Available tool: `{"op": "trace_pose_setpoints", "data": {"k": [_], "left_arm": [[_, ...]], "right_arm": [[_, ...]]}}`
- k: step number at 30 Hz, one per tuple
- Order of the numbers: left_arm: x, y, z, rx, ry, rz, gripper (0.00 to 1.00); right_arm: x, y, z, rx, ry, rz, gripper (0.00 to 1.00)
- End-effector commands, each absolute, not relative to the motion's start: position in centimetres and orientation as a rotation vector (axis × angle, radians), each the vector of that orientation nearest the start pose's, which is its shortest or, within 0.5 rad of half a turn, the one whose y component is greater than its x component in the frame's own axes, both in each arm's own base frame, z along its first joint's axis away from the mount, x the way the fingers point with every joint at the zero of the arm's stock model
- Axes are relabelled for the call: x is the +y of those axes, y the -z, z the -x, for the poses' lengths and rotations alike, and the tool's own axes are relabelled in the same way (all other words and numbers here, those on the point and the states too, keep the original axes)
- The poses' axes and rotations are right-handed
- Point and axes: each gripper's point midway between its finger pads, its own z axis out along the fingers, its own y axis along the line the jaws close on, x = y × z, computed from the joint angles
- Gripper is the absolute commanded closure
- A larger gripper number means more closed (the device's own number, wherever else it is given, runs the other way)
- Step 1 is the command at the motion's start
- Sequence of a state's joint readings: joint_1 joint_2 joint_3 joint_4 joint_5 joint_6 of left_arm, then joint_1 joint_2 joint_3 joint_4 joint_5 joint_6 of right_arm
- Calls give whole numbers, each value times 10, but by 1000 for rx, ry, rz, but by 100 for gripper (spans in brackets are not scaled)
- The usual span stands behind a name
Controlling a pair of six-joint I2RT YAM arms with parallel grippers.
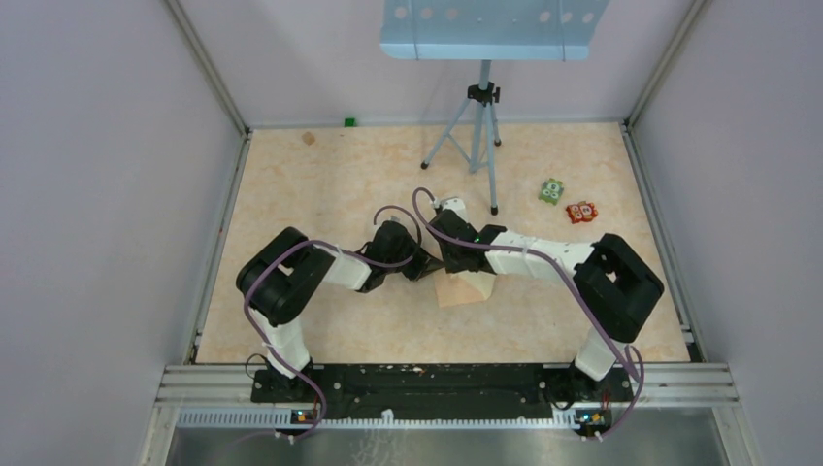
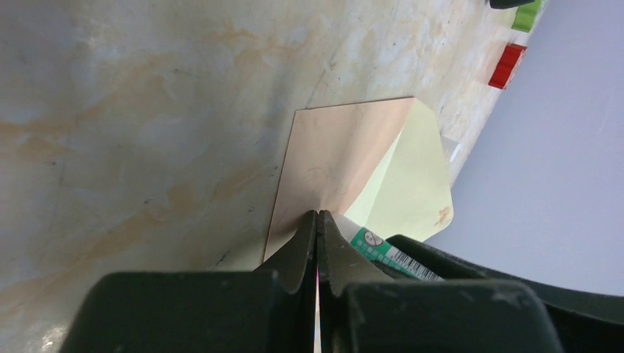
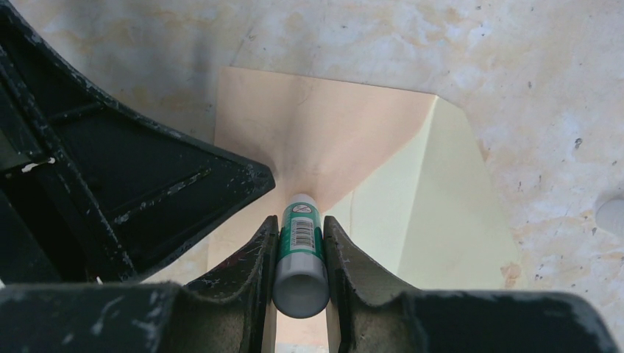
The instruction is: Place the letter into the envelope and seal it
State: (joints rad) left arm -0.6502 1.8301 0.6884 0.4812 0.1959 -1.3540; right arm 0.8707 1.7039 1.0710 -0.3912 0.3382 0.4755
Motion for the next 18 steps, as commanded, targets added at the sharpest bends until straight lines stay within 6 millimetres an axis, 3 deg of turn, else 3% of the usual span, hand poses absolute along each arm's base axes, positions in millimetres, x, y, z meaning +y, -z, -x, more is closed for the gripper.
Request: {"op": "trace_pose_setpoints", "data": {"k": [1,9,18], "left_arm": [[-242,64,-274,2568,632,933,100],[-242,65,-273,2567,625,946,100],[-241,66,-272,2571,621,953,100]], "right_arm": [[258,-35,-241,2596,-97,434,100],[258,-34,-233,2611,-103,456,100],[245,-29,-224,2637,-40,459,100]]}}
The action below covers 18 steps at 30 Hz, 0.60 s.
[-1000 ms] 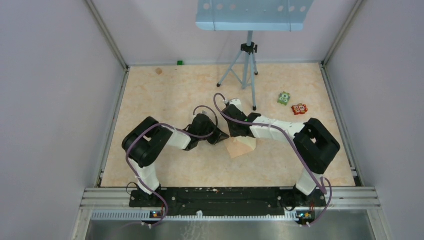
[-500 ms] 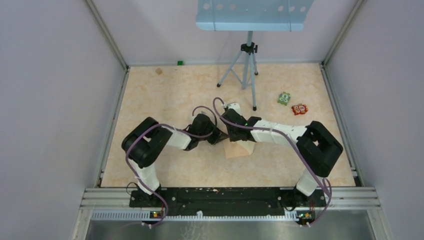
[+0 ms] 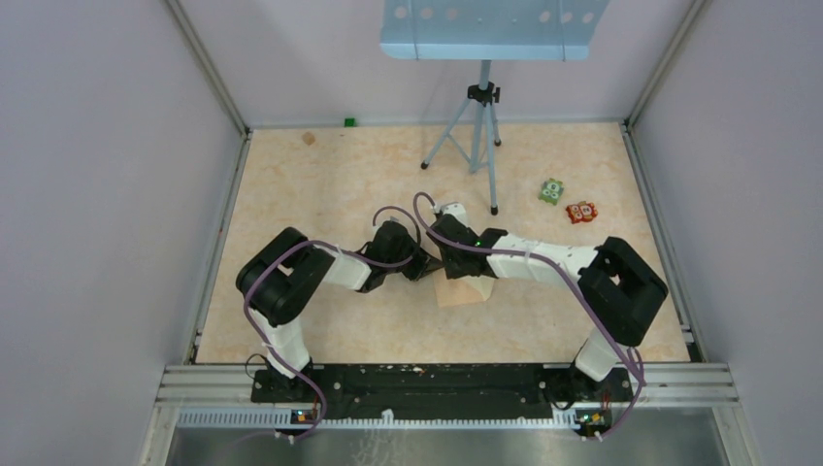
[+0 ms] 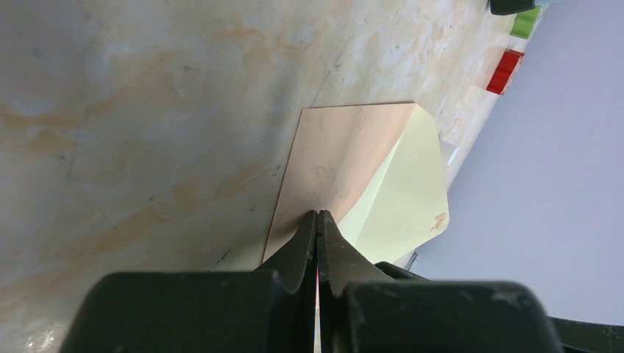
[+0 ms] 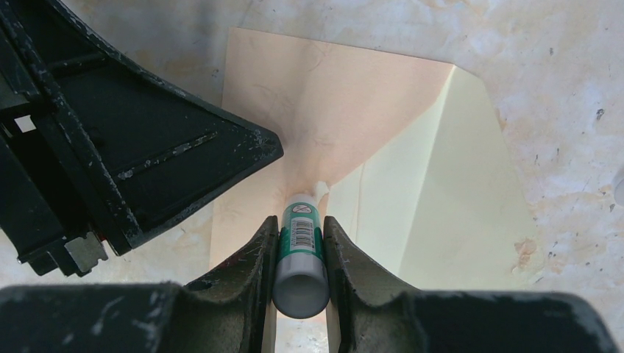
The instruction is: Place the letter into the envelope and seal it
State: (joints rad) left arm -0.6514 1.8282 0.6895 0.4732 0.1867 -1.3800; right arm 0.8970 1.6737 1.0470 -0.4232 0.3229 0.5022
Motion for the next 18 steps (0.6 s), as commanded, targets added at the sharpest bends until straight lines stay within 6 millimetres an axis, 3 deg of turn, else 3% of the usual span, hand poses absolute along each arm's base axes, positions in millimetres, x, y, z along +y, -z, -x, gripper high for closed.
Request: {"op": "trace_pose_setpoints", "data": {"k": [1,18], "left_arm": [[-241,66,-273,2570,622,954,100],[-240,67,-272,2572,613,955,100]], "right_arm": [[244,-29,-223,2639,-33,458,100],[221,-31,-213,2644,42,419,100]]}}
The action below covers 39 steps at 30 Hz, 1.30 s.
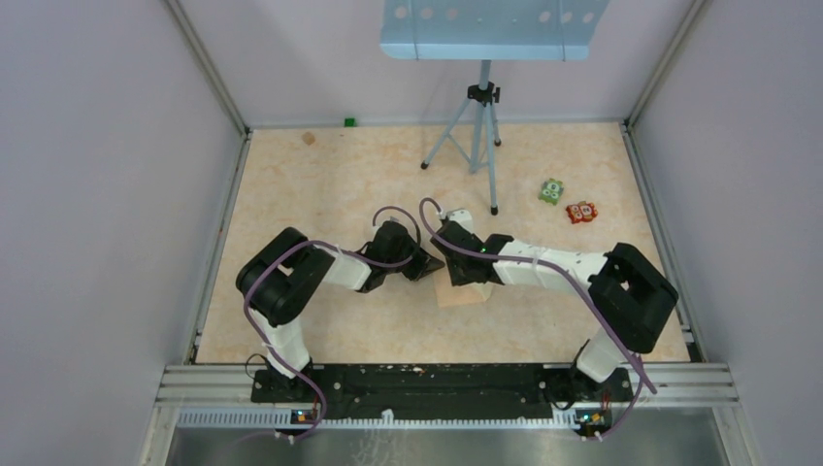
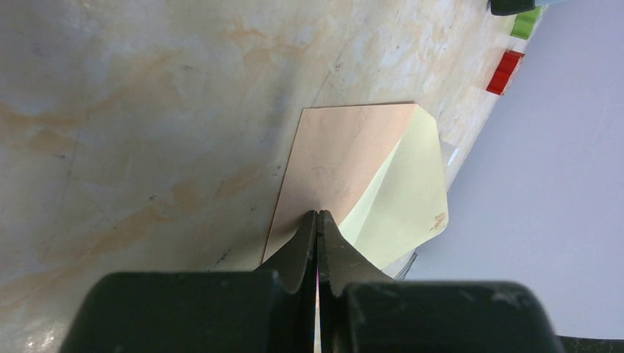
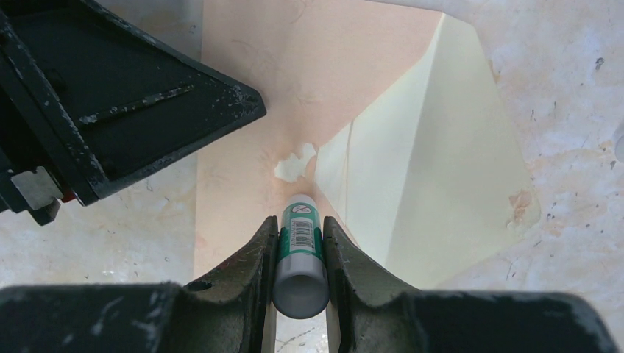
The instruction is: Place the letter into the envelope and seal it
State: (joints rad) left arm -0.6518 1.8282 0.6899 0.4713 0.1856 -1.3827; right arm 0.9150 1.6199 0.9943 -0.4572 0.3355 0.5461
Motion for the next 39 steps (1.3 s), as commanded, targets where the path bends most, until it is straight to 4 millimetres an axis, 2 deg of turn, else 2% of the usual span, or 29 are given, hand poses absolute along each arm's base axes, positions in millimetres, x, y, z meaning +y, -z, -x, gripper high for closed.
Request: {"op": "trace_pose_setpoints", "data": {"k": [1,13,18,27,34,39], "left_arm": [[-240,67,-272,2571,614,957,100],[-240,67,-272,2572,610,955,100],[-240,67,-272,2570,612,957,100],[-241,67,-272,2574,617,955,100],[-241,68,-272,2576,614,953,100],[-241,68,-272,2576,614,954,100]], "right_arm": [[220,-30,-212,2646,47,418,100],[200,-30,-206,2631,106,367,100],[203,-34,-213,2597,96,346,100],[226,-38,-230,2548,20,341,100],[247,-39,-234,2546,-69,360,100],[252,-37,-237,2542,-80,364,100]]}}
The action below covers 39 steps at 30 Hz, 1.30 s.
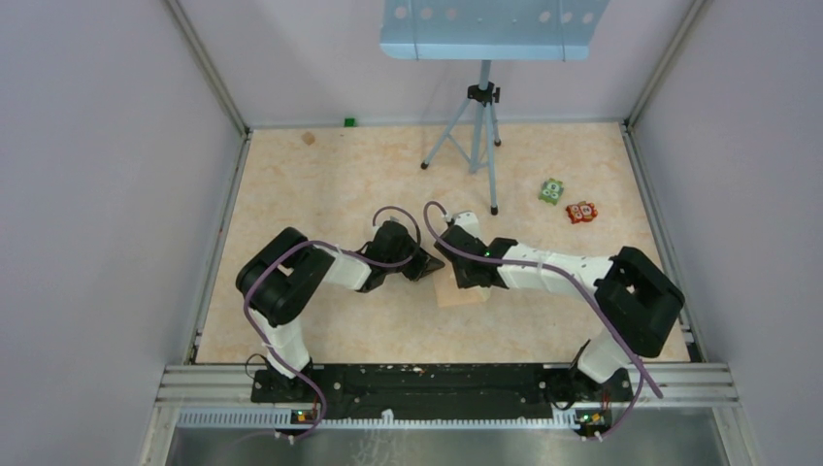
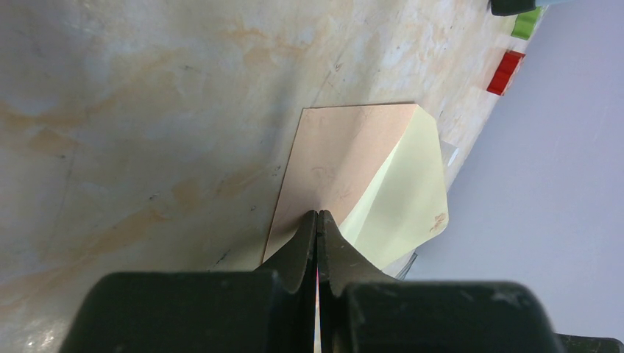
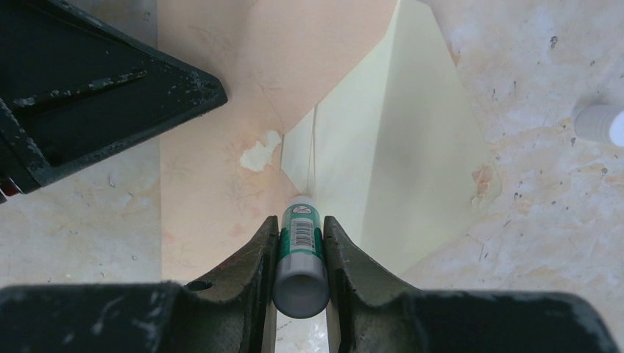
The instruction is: Place the letter into the envelope and seal it
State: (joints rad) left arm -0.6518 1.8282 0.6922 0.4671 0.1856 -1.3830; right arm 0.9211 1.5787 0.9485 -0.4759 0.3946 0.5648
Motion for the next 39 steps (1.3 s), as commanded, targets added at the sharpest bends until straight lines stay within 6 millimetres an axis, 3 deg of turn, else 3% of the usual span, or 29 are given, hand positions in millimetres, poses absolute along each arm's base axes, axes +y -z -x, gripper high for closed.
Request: {"op": "trace_pose_setpoints", "data": {"k": [1,20,39], "left_arm": [[-241,68,-272,2577,614,953,100],[-242,68,-273,2578,619,952,100],[-241,69,-272,2581,613,950,100]], "right_arm": [[253,-36,-238,2544,-83,363,100],[274,-31,-252,2532,-107,375,100],[241,-30,-291,2518,40,278,100]]}}
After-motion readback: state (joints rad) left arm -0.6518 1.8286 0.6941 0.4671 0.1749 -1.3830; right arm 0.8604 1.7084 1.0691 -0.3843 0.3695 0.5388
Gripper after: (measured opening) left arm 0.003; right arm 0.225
